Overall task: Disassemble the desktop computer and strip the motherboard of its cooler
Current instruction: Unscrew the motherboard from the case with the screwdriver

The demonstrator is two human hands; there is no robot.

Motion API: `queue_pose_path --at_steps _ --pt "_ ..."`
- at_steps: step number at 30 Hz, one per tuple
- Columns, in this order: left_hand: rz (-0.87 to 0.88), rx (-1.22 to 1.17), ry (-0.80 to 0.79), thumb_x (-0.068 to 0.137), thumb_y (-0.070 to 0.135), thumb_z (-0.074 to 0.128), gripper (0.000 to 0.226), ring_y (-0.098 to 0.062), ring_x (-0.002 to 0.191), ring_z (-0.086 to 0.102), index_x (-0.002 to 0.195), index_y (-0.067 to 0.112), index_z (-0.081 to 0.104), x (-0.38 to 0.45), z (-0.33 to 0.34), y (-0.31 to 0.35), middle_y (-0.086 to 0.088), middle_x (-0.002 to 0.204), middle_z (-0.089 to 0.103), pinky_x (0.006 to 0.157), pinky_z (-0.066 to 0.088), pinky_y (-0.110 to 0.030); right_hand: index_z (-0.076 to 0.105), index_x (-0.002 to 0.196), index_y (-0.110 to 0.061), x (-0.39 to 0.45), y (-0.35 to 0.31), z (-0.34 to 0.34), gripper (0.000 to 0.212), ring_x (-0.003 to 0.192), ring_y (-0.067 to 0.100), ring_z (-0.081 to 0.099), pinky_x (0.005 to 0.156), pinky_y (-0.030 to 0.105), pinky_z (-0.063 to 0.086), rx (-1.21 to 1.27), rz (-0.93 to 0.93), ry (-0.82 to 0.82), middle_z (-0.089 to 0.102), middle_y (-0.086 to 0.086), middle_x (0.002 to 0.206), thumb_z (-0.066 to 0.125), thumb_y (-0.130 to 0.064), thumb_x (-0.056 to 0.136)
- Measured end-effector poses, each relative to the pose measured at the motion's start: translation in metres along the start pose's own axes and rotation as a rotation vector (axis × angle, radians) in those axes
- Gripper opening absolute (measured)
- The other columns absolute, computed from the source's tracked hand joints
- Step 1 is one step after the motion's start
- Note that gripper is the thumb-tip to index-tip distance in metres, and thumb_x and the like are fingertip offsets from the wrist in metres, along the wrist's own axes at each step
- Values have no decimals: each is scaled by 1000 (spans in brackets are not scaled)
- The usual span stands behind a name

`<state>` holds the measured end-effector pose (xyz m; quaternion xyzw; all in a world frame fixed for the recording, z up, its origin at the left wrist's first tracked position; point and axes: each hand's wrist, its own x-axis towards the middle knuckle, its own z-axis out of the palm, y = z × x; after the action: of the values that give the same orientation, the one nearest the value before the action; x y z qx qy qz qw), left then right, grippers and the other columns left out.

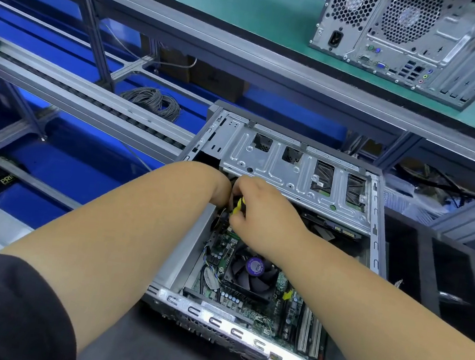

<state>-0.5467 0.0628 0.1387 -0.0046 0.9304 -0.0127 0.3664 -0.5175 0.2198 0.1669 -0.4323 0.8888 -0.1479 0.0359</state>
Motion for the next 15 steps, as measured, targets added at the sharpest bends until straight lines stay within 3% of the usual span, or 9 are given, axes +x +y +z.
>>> queue_pose_path --at_steps 2,6,9,12,15 --pt "10 26 -16 93 16 52 9 -25 87 48 87 13 57 0 0 -1 -9 98 53 96 46 -39 47 104 -15 -3 -2 2 25 80 24 44 60 33 28 -87 -21 16 42 -2 91 54 -28 83" --pt "4 17 -17 95 16 49 10 -26 87 50 95 9 56 2 0 -4 -11 100 55 99 46 -43 35 93 -20 -1 -2 4 31 63 24 38 49 30 19 -308 18 58 34 -7 69 40 -50 97" --pt "14 -5 -16 93 19 56 18 -25 89 52 104 8 66 2 0 -2 -12 102 59 99 46 -42 46 103 -16 4 -1 0 21 76 24 45 58 32 30 -109 32 -11 44 -3 85 51 -34 95" --pt "30 17 -20 93 19 57 21 -24 90 50 109 10 66 2 0 -1 -8 101 55 99 46 -40 49 103 -14 1 -2 -2 21 85 25 47 62 33 31 -6 5 -34 42 0 97 56 -21 85" --pt "20 25 -21 94 17 52 10 -24 87 48 93 10 60 3 0 -4 -9 95 54 100 45 -43 41 96 -17 -3 -4 0 23 75 24 42 60 33 27 -185 -3 19 37 -4 86 48 -39 92"
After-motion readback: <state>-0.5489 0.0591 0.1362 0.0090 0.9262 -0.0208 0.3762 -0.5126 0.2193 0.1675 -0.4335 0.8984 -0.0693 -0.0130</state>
